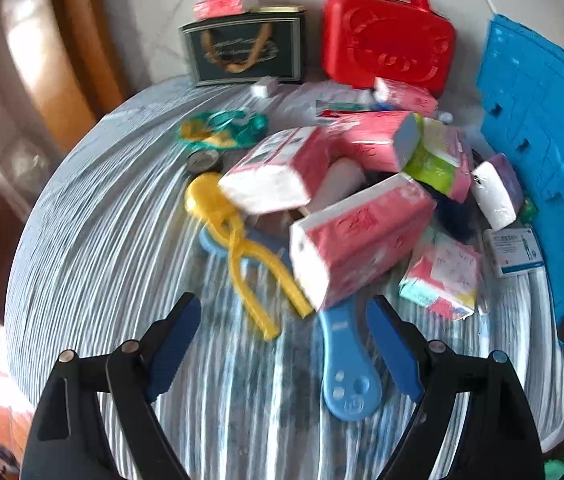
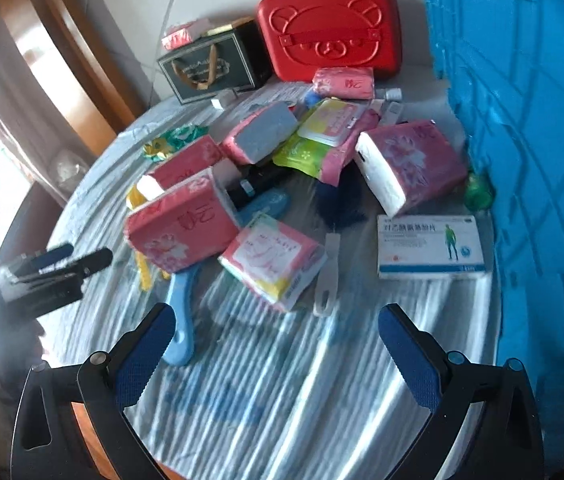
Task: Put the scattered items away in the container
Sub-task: 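Withdraw both open tools from the crate toward the pink packs on the table, then grasp the pink tissue pack with the left tool while the right tool grasps the pad pack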
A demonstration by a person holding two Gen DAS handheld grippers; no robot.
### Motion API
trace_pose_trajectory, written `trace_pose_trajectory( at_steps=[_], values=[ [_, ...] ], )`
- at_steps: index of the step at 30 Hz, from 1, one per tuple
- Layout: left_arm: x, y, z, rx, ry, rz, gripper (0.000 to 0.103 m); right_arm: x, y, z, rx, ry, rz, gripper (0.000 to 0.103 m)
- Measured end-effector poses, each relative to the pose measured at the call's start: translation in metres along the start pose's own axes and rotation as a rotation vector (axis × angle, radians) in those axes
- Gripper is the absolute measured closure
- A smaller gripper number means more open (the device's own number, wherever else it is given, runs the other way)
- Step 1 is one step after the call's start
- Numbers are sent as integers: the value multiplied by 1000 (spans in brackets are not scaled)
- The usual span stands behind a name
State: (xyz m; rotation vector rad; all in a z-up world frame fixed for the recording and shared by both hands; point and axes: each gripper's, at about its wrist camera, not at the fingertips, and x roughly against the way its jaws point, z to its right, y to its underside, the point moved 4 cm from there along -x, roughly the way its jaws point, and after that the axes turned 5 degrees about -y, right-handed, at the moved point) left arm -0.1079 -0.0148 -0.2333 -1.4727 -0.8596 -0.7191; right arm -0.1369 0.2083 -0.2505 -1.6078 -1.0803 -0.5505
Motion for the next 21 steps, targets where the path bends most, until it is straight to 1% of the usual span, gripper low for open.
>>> trace_pose_trajectory(
  at_steps=[3,4,5,9,11,13,15,16,18,21],
  values=[
    [-18,-10,15,-116,21,-15,18,-8,-6,2,-13,-27,-15,0],
    [-25,-12,17,-144,12,-23,18,-10,-7,1,-14,-36,-19,0],
    [-32,-13,19,-172,10,-24,18,-12,-7,1,-12,-34,-25,0],
    [-55,-18,27,-253,78,-32,18,-25,-4,1,-21,-9,-57,0],
    [-65,-20,31,-291,95,-33,18,-35,-4,2,-31,9,-72,0],
    [-72,-22,36,-295,136,-37,18,-45,-6,-1,-30,13,-79,0],
    [-77,-24,41,-276,185,-39,18,-60,-11,-3,-15,13,-86,0],
    [-78,-24,43,-261,197,-35,23,-69,-14,-3,-11,24,-93,0],
    [-81,-23,48,-226,181,-42,27,-86,-19,0,-1,28,-95,0],
    [-76,-19,48,-180,145,-26,31,-111,-25,2,48,48,-116,0]
  ],
)
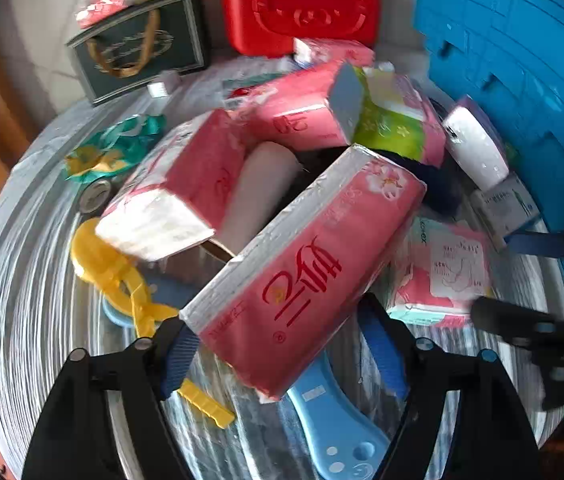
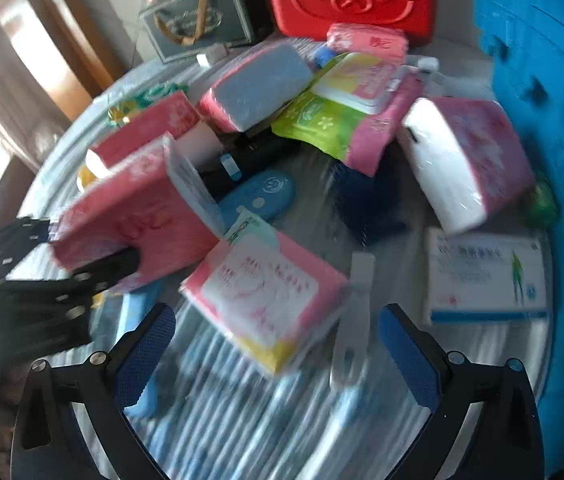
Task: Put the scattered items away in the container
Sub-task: 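Grasp the pink tissue pack with the left tool while the right tool grasps the pad pack, then carry the tissue pack and pad pack over the blue crate and release both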
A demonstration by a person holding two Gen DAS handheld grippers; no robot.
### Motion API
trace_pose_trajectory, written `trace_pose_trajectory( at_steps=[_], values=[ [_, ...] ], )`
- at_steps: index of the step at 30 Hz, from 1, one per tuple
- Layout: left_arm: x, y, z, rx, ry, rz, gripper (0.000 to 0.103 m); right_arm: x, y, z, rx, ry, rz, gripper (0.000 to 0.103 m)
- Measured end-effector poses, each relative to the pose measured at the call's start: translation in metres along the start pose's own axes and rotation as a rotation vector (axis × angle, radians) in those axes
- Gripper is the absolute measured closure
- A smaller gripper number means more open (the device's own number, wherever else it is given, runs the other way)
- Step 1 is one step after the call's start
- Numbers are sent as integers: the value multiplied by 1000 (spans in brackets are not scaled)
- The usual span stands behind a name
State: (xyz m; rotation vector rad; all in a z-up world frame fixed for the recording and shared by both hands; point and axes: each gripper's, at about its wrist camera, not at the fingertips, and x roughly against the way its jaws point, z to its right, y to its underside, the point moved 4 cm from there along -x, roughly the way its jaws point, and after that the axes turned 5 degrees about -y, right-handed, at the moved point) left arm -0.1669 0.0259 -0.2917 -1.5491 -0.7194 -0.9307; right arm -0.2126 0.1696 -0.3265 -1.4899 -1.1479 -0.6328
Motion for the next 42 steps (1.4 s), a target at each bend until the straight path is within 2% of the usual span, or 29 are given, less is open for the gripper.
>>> trace_pose_trajectory(
  at_steps=[3,7,12,17,19,24,29,42],
  values=[
    [6,8,-5,43,-28,3,33,-18,-5,-4,54,-11,-29,0],
    [8,13,-6,81,-46,10,34,-36,-7,-10,118,15,-54,0],
    [8,13,-4,123,-47,12,34,-33,-2,-6,61,35,-72,11],
    [9,15,1,115,-79,29,34,-32,7,-3,70,43,-75,11],
    [11,15,4,116,-91,32,35,-29,10,-5,63,71,-51,19],
    [26,11,4,163,-64,45,40,0,12,-12,41,57,16,22],
    [63,-2,-1,175,-72,130,40,47,6,-17,14,62,125,22],
    [176,-35,-22,158,-69,352,40,192,-37,-86,54,118,443,22]
  ],
)
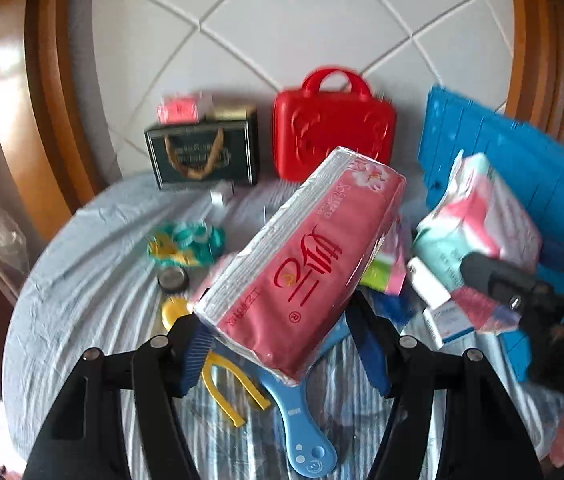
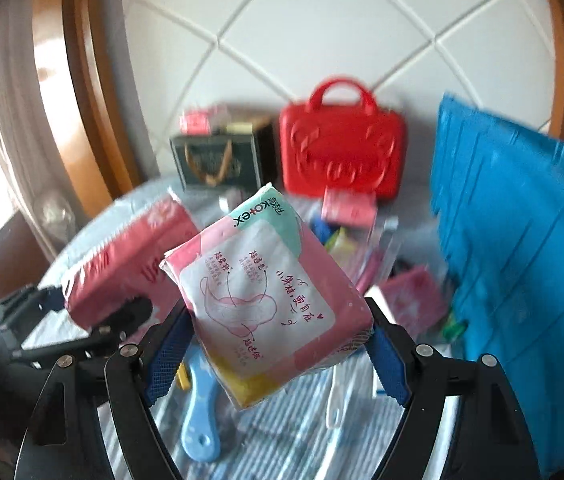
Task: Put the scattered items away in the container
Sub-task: 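Carry the tissue pack and pad pack over the blue crate and release both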
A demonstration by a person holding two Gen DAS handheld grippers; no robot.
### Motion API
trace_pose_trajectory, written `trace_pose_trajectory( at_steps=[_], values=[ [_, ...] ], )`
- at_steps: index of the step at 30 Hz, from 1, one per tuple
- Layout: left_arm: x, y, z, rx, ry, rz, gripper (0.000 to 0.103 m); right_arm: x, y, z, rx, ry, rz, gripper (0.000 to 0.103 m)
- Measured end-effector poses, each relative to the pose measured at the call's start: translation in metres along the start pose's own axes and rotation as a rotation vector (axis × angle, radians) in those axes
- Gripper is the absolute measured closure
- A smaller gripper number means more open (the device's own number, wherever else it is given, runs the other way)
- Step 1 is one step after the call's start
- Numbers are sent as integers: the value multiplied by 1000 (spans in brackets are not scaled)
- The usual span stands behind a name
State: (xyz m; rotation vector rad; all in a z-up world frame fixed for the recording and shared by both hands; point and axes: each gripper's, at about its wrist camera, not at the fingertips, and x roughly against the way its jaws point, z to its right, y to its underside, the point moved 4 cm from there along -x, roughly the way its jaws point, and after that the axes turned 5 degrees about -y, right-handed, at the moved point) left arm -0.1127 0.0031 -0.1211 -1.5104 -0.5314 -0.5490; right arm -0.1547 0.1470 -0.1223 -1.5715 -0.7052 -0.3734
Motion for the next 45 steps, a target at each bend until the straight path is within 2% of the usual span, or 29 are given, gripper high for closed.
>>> trace_pose_trajectory(
  at_steps=[3,7,13,18,21,23,25,27,30,32,36,40,42,45],
  values=[
    [18,-14,-2,1,17,50,40,29,-16,-10,8,47,66,22],
    [48,-32,5,14,78,130,40,70,-31,-11,3,125,146,22],
    [86,-55,43,-6,132,222,40,128,-41,22,-20,200,239,22],
    [116,-71,109,-11,200,300,40,181,-35,77,-45,257,305,22],
    [131,-82,170,-27,233,334,40,215,-24,128,-56,303,325,21],
    [137,-88,211,-41,265,330,40,235,-17,165,-68,338,326,21],
    [138,-92,257,-59,304,294,40,254,-7,206,-91,377,324,21],
    [131,-94,308,-99,323,208,40,266,3,241,-107,407,306,21],
    [111,-92,374,-167,336,85,40,275,16,287,-132,430,270,21],
    [91,-88,410,-193,308,-3,40,275,22,315,-160,441,241,21],
    [58,-73,455,-208,296,-171,40,266,28,350,-167,455,193,21],
    [35,-59,480,-207,280,-300,40,250,38,383,-202,462,117,21],
    [26,-57,486,-187,268,-330,40,242,39,397,-209,447,89,21],
    [25,-62,488,-185,234,-317,38,230,35,418,-192,446,43,21]
  ],
)
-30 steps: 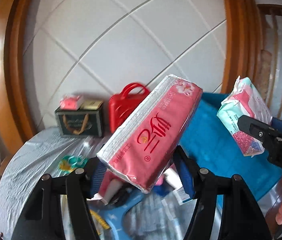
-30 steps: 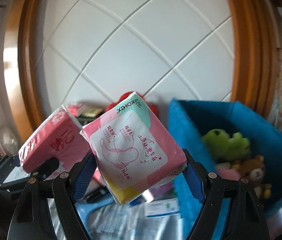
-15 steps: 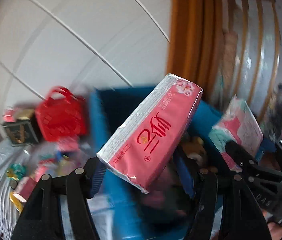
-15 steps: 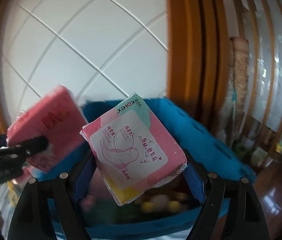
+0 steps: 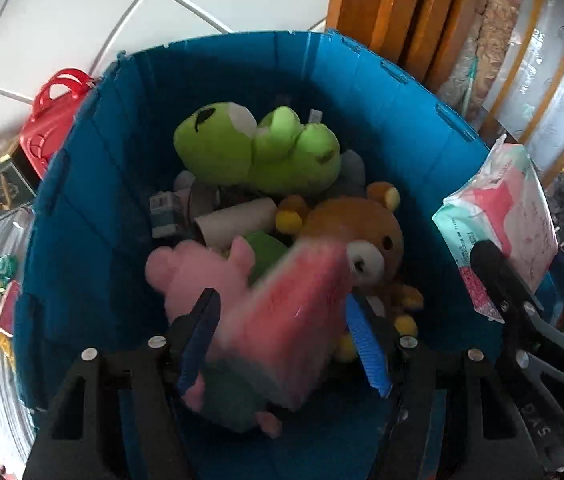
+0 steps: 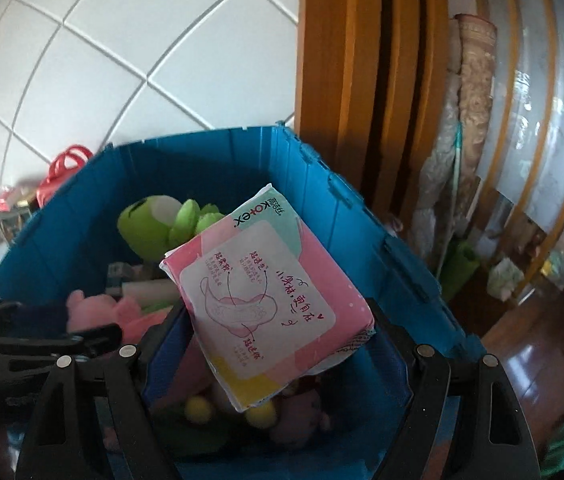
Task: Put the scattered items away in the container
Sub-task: 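Carry the tissue pack and pad pack over the blue crate and release both, then withdraw both open tools from the crate back over the table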
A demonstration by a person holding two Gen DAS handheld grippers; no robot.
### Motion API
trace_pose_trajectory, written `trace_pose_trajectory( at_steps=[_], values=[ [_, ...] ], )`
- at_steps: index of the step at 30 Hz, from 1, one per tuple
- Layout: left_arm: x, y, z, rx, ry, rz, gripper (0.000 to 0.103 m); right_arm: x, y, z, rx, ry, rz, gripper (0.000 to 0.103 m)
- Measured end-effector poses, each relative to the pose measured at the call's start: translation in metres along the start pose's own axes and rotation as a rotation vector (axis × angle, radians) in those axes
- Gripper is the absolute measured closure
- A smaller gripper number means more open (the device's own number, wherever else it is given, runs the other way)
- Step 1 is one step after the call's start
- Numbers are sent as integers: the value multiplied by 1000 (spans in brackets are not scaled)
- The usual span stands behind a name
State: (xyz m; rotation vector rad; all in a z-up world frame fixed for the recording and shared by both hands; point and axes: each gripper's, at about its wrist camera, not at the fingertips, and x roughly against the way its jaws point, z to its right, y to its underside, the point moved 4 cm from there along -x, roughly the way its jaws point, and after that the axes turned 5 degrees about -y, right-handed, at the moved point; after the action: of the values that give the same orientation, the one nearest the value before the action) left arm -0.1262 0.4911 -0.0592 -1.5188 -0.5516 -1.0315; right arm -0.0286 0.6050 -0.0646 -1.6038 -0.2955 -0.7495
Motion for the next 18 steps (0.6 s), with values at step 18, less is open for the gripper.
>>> trace_pose_trajectory(
  at_steps=[18],
  values=[
    [15,7,-11,3,-48,57,38,-17,-3,-4,42,-28,-55,10]
  ],
)
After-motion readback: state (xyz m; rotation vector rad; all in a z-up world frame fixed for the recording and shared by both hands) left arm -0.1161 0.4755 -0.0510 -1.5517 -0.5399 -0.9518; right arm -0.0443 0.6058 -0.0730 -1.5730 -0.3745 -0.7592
